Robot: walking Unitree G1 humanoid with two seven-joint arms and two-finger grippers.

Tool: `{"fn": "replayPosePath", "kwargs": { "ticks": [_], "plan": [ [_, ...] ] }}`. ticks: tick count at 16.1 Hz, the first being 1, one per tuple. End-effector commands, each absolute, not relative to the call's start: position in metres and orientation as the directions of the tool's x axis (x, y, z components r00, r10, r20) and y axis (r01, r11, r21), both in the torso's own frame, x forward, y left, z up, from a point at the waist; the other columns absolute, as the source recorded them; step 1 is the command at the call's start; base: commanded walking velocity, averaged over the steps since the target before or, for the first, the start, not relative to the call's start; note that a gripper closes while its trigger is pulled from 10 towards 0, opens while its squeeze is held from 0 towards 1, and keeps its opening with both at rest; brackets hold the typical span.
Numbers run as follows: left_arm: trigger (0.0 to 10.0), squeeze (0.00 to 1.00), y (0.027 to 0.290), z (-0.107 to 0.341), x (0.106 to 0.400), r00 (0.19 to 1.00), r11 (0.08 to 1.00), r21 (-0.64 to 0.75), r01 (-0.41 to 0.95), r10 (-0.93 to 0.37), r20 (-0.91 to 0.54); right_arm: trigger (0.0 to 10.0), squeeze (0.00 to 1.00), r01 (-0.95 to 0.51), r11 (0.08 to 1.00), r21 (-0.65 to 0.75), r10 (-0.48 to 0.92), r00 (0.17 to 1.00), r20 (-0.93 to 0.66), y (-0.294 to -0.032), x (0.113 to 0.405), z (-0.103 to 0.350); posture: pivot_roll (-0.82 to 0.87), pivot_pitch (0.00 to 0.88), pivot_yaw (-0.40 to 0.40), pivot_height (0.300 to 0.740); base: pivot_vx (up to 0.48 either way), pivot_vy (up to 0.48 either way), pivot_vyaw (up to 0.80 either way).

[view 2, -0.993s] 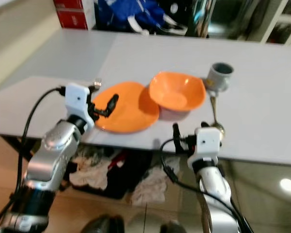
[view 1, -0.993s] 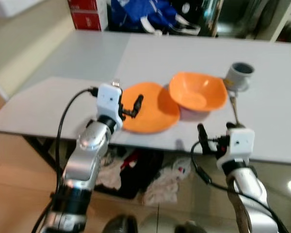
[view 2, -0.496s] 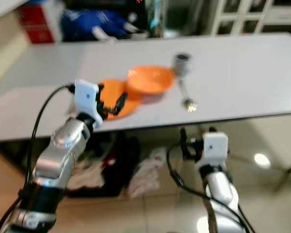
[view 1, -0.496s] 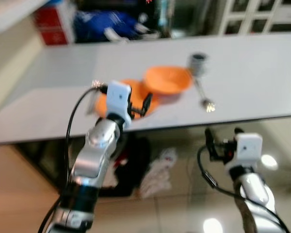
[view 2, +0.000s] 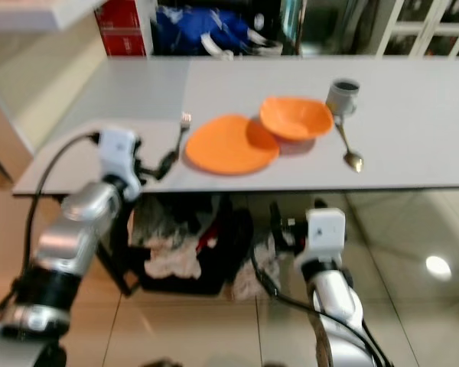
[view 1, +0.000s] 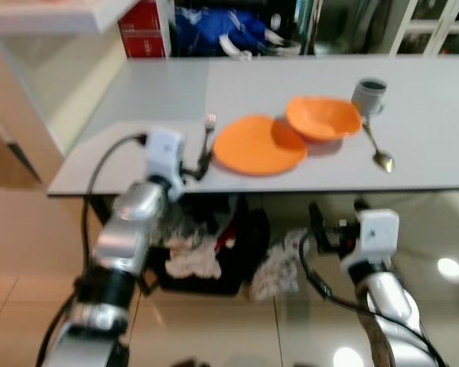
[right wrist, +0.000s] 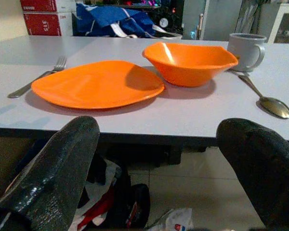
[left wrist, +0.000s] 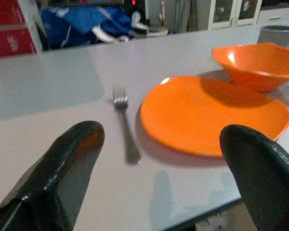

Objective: Setting the table

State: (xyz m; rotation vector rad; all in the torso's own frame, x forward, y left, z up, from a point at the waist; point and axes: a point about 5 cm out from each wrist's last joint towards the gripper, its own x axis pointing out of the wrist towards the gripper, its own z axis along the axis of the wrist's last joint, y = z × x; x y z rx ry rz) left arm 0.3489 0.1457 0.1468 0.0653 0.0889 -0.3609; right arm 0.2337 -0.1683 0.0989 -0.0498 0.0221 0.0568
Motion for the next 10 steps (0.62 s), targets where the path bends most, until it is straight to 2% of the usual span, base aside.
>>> {"fn": "replayPosePath", "kwargs": {
  "ticks": [1,2,4,6,7,8,10],
  "plan": [
    [10.0,0.0,0.139,0.157,0.358,0.893,0.893,0.052,0.448,-0.443,-0.08,10.0,0.0,-0.052,0.997,-0.053,0.052,0.999,-0.012,-0.172,0.236,0.103,-0.15,0.0,0.042,0.727,0.0,0.0,0.0],
    [10.0,0.0,0.139,0.159,0.361,0.881,0.88,0.055,0.471,-0.466,-0.084,10.0,0.0,-0.052,0.997,-0.054,0.051,0.999,-0.011,-0.172,0.237,0.104,-0.15,0.0,0.042,0.727,0.0,0.0,0.0],
    [10.0,0.0,0.123,0.175,0.382,0.731,0.739,-0.043,0.672,-0.672,-0.118,10.0,0.0,-0.049,0.997,-0.062,0.048,0.999,-0.009,-0.174,0.236,0.105,-0.17,0.0,0.04,0.727,0.0,0.0,0.0],
    [10.0,0.0,0.103,0.191,0.392,0.666,0.674,-0.049,0.737,-0.737,-0.113,10.0,0.0,-0.045,0.997,-0.067,0.044,0.999,-0.008,-0.178,0.237,0.107,-0.18,0.0,0.026,0.727,0.0,0.0,0.0],
    [10.0,0.0,0.075,0.193,0.388,0.546,0.549,0.026,0.835,-0.822,-0.164,10.0,0.0,-0.049,0.996,-0.069,0.048,0.999,-0.009,-0.178,0.237,0.107,-0.18,0.0,0.025,0.727,0.0,0.0,0.0],
    [10.0,0.0,0.062,0.185,0.382,0.466,0.465,0.062,0.883,-0.856,-0.224,10.0,0.0,-0.05,0.996,-0.068,0.05,0.999,-0.009,-0.177,0.237,0.107,-0.18,0.007,0.025,0.727,0.0,0.0,0.0],
    [10.0,0.0,0.053,0.171,0.376,0.393,0.37,0.132,0.919,-0.861,-0.322,10.0,0.0,-0.05,0.997,-0.066,0.05,0.999,-0.007,-0.176,0.237,0.108,-0.19,0.022,0.032,0.727,0.0,0.0,0.0]
  ]
}}
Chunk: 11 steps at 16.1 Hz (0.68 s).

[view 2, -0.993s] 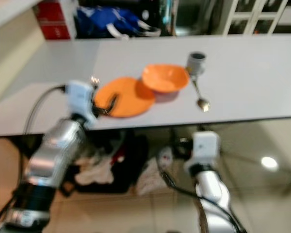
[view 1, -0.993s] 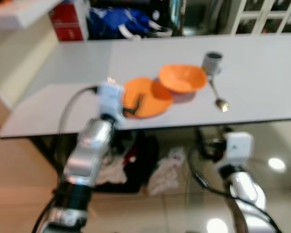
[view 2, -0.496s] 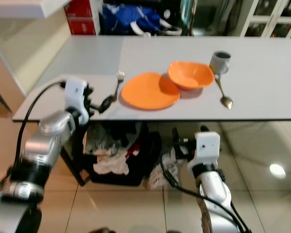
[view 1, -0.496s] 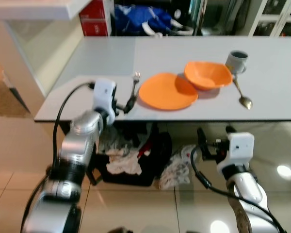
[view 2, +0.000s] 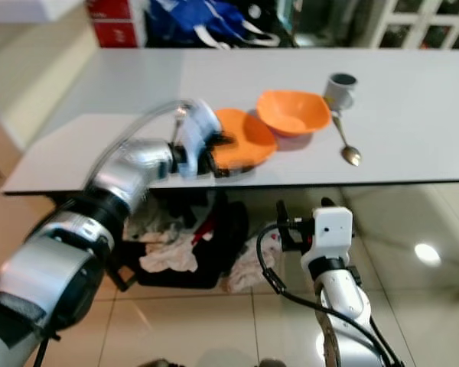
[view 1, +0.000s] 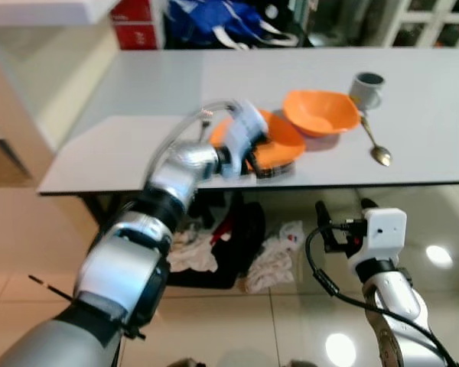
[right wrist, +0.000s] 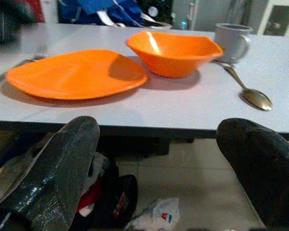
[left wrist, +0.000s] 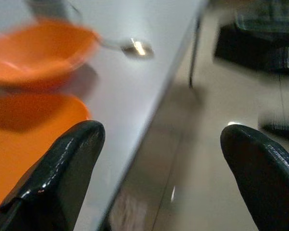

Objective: Setting the table

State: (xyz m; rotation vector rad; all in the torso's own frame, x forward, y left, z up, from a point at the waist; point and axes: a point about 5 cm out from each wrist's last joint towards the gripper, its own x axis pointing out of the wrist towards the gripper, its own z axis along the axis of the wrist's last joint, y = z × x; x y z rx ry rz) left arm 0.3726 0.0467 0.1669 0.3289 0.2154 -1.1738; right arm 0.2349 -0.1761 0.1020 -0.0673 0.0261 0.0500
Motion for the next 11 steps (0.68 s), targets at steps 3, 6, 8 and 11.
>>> {"fn": "replayPosePath", "kwargs": {
  "ticks": [3,6,8,11],
  "plan": [
    [10.0,0.0,0.051,0.144,0.361,0.22,0.17,0.148,0.974,-0.859,-0.463,10.0,0.0,-0.041,0.997,-0.065,0.04,0.999,-0.014,-0.175,0.229,0.107,-0.21,0.042,0.046,0.727,0.0,0.0,0.0],
    [10.0,0.0,0.05,0.145,0.362,0.219,0.173,0.14,0.975,-0.865,-0.452,10.0,0.0,-0.029,0.997,-0.071,0.027,0.999,-0.019,-0.18,0.226,0.108,-0.22,0.043,0.041,0.727,0.0,0.0,0.0],
    [10.0,0.0,0.049,0.148,0.363,0.227,0.182,0.143,0.973,-0.868,-0.442,10.0,0.0,-0.029,0.997,-0.071,0.028,0.999,-0.02,-0.179,0.227,0.108,-0.22,0.041,0.045,0.727,0.0,0.0,0.0],
    [10.0,0.0,0.046,0.148,0.363,0.22,0.167,0.155,0.974,-0.87,-0.442,10.0,0.0,-0.024,0.997,-0.069,0.023,1.0,-0.021,-0.179,0.227,0.109,-0.24,0.044,0.05,0.727,0.0,0.0,0.0]
  ]
}}
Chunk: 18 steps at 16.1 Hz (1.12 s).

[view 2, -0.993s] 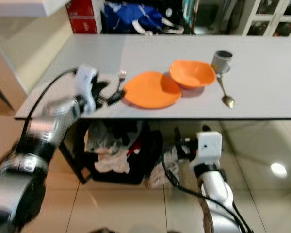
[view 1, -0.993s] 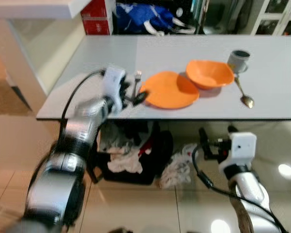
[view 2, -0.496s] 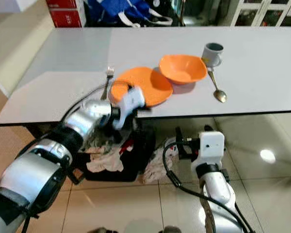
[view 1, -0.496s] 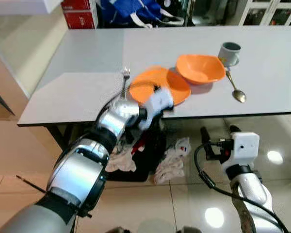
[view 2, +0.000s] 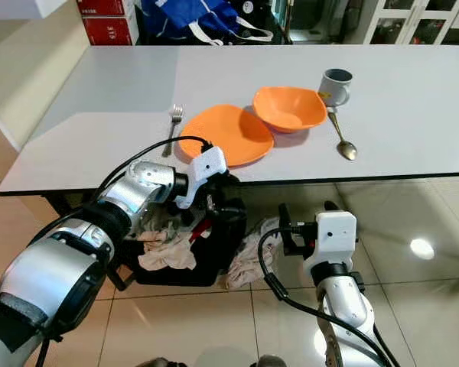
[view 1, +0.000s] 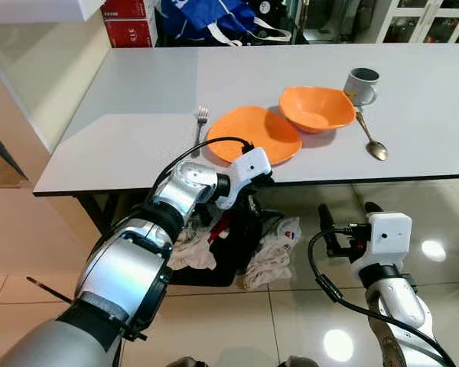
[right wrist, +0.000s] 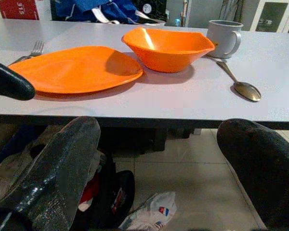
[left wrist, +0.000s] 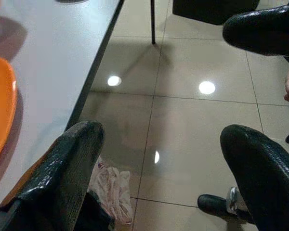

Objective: Setting the table

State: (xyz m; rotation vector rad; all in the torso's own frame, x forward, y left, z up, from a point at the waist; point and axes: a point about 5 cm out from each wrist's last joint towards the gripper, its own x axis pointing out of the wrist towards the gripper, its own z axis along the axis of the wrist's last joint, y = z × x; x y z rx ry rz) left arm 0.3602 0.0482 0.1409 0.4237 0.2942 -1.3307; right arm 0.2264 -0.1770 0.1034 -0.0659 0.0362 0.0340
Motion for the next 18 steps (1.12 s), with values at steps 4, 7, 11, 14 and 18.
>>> {"fn": "replayPosePath", "kwargs": {
  "ticks": [4,7,11,14,18],
  "plan": [
    [10.0,0.0,0.041,0.151,0.363,0.223,0.171,0.159,0.973,-0.878,-0.423,10.0,0.0,-0.019,0.997,-0.076,0.018,1.0,-0.02,-0.182,0.227,0.11,-0.25,0.035,0.049,0.727,0.0,0.0,0.0],
    [10.0,0.0,0.042,0.16,0.367,0.262,0.206,0.183,0.961,-0.892,-0.37,10.0,0.0,-0.021,0.997,-0.072,0.02,1.0,-0.022,-0.18,0.231,0.108,-0.23,0.004,0.057,0.727,0.0,0.0,0.0],
    [10.0,0.0,0.1,0.189,0.406,0.838,0.838,-0.096,0.537,-0.543,-0.053,10.0,0.0,-0.035,0.999,-0.024,0.034,0.999,-0.005,-0.168,0.251,0.104,-0.14,0.0,0.067,0.727,0.0,0.0,0.0],
    [10.0,0.0,0.135,0.146,0.397,0.96,0.937,-0.28,0.209,-0.25,-0.123,10.0,0.0,-0.069,0.997,-0.018,0.069,0.997,-0.018,-0.165,0.258,0.101,-0.08,0.0,0.015,0.727,0.0,0.0,0.0],
    [10.0,0.0,0.097,0.164,0.39,0.84,0.841,-0.043,0.54,-0.541,-0.047,10.0,0.0,-0.114,0.993,-0.035,0.114,0.993,-0.007,-0.162,0.268,0.102,-0.08,0.0,-0.007,0.727,0.0,0.0,0.0]
  ]
}}
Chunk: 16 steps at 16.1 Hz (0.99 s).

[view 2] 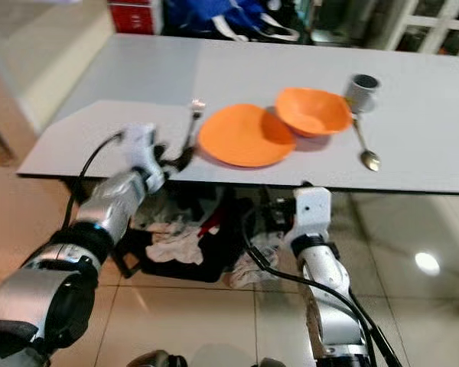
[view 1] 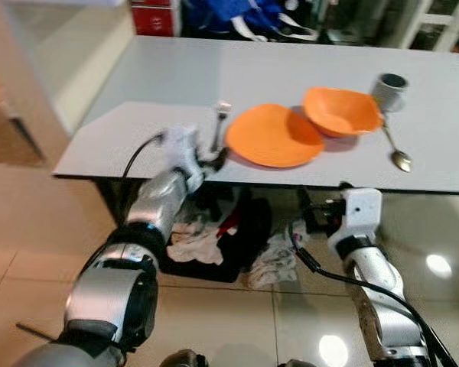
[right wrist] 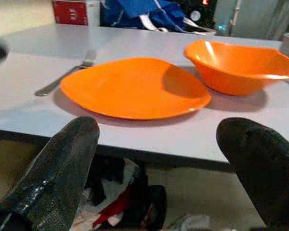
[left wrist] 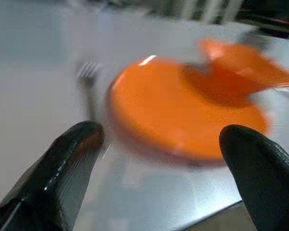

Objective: Setting the table

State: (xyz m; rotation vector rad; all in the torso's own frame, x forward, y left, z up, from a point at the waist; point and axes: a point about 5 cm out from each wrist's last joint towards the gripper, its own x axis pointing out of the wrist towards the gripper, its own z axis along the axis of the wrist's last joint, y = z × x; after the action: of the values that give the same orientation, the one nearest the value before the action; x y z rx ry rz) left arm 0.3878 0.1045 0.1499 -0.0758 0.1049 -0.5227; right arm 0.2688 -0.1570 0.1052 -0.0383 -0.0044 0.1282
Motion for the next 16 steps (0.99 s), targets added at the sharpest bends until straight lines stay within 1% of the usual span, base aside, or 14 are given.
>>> {"fn": "replayPosePath", "kwargs": {
  "ticks": [1,2,3,4,5,6,7,8,10,12,13,14,15,16],
  "plan": [
    [10.0,0.0,0.084,0.169,0.388,0.778,0.78,-0.023,0.626,-0.626,-0.048,10.0,0.0,-0.11,0.993,-0.041,0.11,0.994,-0.008,-0.164,0.267,0.103,-0.1,0.0,-0.018,0.727,0.0,0.0,0.0],
    [10.0,0.0,0.064,0.178,0.386,0.698,0.699,-0.025,0.715,-0.715,-0.043,10.0,0.0,-0.111,0.992,-0.063,0.11,0.994,-0.013,-0.172,0.265,0.104,-0.14,0.0,-0.047,0.727,0.0,0.0,0.0],
    [10.0,0.0,0.053,0.185,0.387,0.664,0.664,-0.082,0.743,-0.747,-0.031,10.0,0.0,-0.114,0.99,-0.082,0.113,0.993,-0.019,-0.177,0.262,0.105,-0.16,0.0,-0.05,0.727,0.0,0.0,0.0],
    [10.0,0.0,0.041,0.198,0.39,0.651,0.638,-0.194,0.746,-0.759,0.009,10.0,0.0,-0.119,0.987,-0.111,0.117,0.993,-0.025,-0.185,0.259,0.108,-0.2,0.0,-0.056,0.727,0.0,0.0,0.0],
    [10.0,0.0,0.03,0.218,0.395,0.691,0.606,-0.394,0.692,-0.714,0.116,10.0,0.0,-0.094,0.986,-0.137,0.091,0.995,-0.027,-0.199,0.254,0.111,-0.24,0.0,-0.064,0.727,0.0,0.0,0.0],
    [10.0,0.0,0.024,0.224,0.397,0.723,0.573,-0.51,0.642,-0.673,0.155,10.0,0.0,-0.076,0.986,-0.149,0.073,0.997,-0.027,-0.206,0.251,0.113,-0.26,0.0,-0.067,0.727,0.0,0.0,0.0],
    [10.0,0.0,0.019,0.225,0.397,0.755,0.534,-0.61,0.585,-0.635,0.167,10.0,0.0,-0.065,0.986,-0.157,0.061,0.998,-0.027,-0.21,0.249,0.114,-0.27,0.0,-0.07,0.727,0.0,0.0,0.0],
    [10.0,0.0,0.011,0.209,0.395,0.817,0.441,-0.796,0.414,-0.565,0.112,10.0,0.0,-0.071,0.983,-0.169,0.067,0.997,-0.027,-0.212,0.245,0.118,-0.29,0.0,-0.065,0.727,0.0,0.0,0.0],
    [10.0,0.0,0.006,0.19,0.39,0.834,0.403,-0.866,0.296,-0.551,0.029,10.0,0.0,-0.074,0.984,-0.16,0.069,0.997,-0.037,-0.21,0.24,0.117,-0.29,0.0,-0.053,0.727,0.0,0.0,0.0],
    [10.0,0.0,0.007,0.184,0.389,0.831,0.461,-0.835,0.301,-0.556,-0.007,10.0,0.0,-0.068,0.99,-0.127,0.063,0.997,-0.046,-0.206,0.238,0.113,-0.27,0.0,-0.04,0.727,0.0,0.0,0.0],
    [10.0,0.0,0.01,0.185,0.391,0.841,0.598,-0.721,0.352,-0.54,-0.038,10.0,0.0,-0.07,0.991,-0.113,0.065,0.997,-0.049,-0.202,0.238,0.111,-0.26,0.0,-0.033,0.727,0.0,0.0,0.0],
    [10.0,0.0,0.017,0.188,0.394,0.858,0.755,-0.503,0.42,-0.512,-0.052,10.0,0.0,-0.07,0.993,-0.096,0.065,0.997,-0.049,-0.197,0.239,0.109,-0.24,0.0,-0.021,0.727,0.0,0.0,0.0],
    [10.0,0.0,0.022,0.191,0.395,0.86,0.806,-0.369,0.463,-0.51,-0.036,10.0,0.0,-0.069,0.994,-0.08,0.066,0.997,-0.044,-0.193,0.24,0.108,-0.23,0.0,-0.01,0.727,0.0,0.0,0.0],
    [10.0,0.0,0.043,0.193,0.396,0.875,0.874,-0.053,0.483,-0.484,0.007,10.0,0.0,-0.058,0.997,-0.041,0.057,0.998,-0.037,-0.187,0.246,0.107,-0.19,0.0,0.012,0.727,0.0,0.0,0.0]
  ]
}}
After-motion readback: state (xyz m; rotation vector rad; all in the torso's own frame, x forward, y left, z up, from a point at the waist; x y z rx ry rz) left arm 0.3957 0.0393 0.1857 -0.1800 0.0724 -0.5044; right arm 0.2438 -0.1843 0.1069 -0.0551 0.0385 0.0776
